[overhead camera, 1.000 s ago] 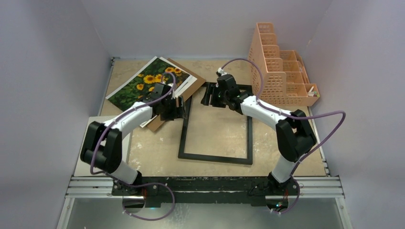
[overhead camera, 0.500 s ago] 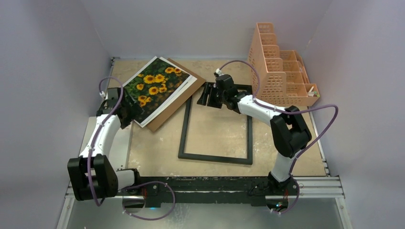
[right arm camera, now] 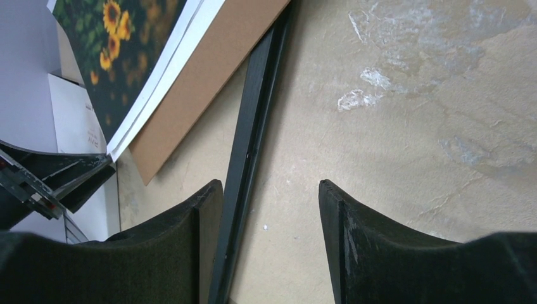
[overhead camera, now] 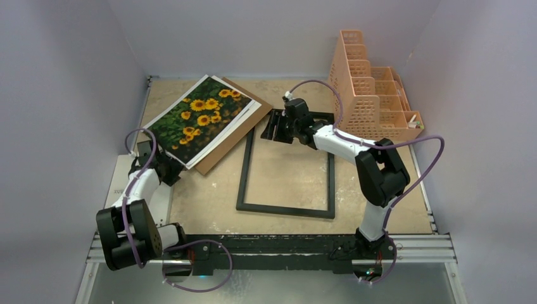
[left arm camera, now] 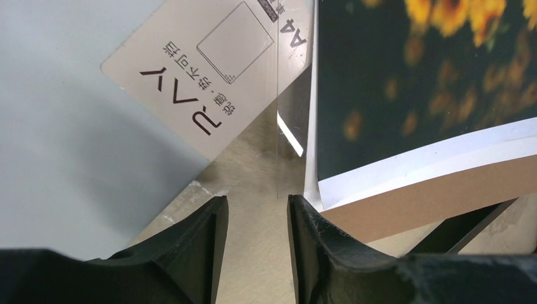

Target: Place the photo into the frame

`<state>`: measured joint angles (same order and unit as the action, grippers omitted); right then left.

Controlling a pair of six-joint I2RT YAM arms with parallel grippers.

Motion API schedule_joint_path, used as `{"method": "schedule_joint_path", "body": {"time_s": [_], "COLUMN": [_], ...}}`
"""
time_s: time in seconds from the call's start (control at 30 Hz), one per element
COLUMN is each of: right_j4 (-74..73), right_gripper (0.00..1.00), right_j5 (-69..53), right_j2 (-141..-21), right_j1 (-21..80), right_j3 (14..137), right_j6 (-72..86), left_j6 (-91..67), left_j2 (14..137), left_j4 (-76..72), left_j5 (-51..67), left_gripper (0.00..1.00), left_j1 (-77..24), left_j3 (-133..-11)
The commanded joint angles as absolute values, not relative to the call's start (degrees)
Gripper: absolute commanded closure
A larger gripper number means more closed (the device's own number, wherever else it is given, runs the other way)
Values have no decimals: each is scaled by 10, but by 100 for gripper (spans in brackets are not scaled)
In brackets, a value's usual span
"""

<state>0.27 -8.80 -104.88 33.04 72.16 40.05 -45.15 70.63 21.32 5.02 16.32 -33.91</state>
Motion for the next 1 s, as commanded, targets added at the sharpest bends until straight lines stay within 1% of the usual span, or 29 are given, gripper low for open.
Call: {"method": "schedule_joint_path", "body": {"time_s": [0.0,0.07,0.17,0.37,0.43,0.5,0.53,0.6,0.67,0.73,0.77,0.8,0.83,0.87,0.9,0.97], "right_j4": [2,2,-15,-29,-29,-29,-29,-28,-29,-29,-29,-29,-32,-33,-35,-36], "right_gripper": [41,42,42,43,44,44,44,44,44,44,44,44,44,45,45,45], "right_j5": [-91,-92,-93,-93,-93,-94,-94,-92,-92,-90,-89,-88,-88,-87,-87,-87], "right_j2": [-1045,-1045,-1046,-1056,-1059,-1061,-1061,-1063,-1067,-1070,-1072,-1074,-1077,-1079,-1082,-1087], "right_j1": [329,329,329,329,329,329,329,329,329,329,329,329,329,329,329,329], "right_j3": [752,758,768,781,782,782,782,784,785,788,790,793,796,800,802,807], "right_j6": [394,391,385,379,379,379,379,379,379,378,377,376,374,372,371,368], "left_j6": [-479,-488,-501,-507,-510,-512,-513,-511,-511,-514,-514,-514,-515,-512,-511,-507], "left_j2": [661,628,606,593,594,594,594,595,596,594,594,594,595,595,595,597], "left_j4": [111,82,37,51,54,57,59,60,65,79,88,103,124,142,155,168], "left_j5": [52,40,56,53,45,43,40,40,34,18,8,-7,-31,-54,-67,-83], "left_gripper": [60,60,59,58,54,41,38,36,36,40,46,55,68,77,82,84], "left_j1": [175,176,177,179,181,183,183,184,184,184,184,184,184,184,184,184], "left_j3": [-307,-284,-266,-264,-261,-263,-264,-267,-270,-278,-283,-292,-302,-310,-318,-329]}}
